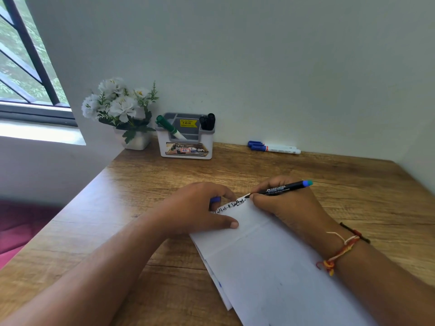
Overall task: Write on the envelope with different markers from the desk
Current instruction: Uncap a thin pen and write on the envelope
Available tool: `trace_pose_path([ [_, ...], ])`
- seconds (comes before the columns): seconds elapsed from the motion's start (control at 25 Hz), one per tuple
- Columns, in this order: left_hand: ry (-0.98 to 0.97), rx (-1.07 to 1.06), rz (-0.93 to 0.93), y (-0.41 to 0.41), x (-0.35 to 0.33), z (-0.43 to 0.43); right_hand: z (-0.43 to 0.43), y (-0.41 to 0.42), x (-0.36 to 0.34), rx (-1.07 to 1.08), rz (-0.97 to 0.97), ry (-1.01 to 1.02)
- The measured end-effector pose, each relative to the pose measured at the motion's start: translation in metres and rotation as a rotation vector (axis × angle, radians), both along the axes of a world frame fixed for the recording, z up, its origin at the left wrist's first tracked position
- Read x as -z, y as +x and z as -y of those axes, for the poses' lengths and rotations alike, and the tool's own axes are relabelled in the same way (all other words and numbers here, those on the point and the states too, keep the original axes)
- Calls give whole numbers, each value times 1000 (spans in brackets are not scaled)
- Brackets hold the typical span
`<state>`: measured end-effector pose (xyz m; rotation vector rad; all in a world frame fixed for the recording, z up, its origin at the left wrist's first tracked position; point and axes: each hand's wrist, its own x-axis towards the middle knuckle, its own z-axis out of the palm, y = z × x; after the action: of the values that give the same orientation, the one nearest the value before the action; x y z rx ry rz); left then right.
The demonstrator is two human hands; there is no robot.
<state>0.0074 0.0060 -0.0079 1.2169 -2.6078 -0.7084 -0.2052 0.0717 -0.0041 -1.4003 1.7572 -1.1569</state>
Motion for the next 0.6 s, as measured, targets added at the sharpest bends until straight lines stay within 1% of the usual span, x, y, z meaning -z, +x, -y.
trace_pose_path([
  [0.16,9,-6,-5,-1,-1,-1,1,-2,0,15,-50,18],
  [0.6,17,-4,0,-1,0,1,4,-2,2,42,-83,10],
])
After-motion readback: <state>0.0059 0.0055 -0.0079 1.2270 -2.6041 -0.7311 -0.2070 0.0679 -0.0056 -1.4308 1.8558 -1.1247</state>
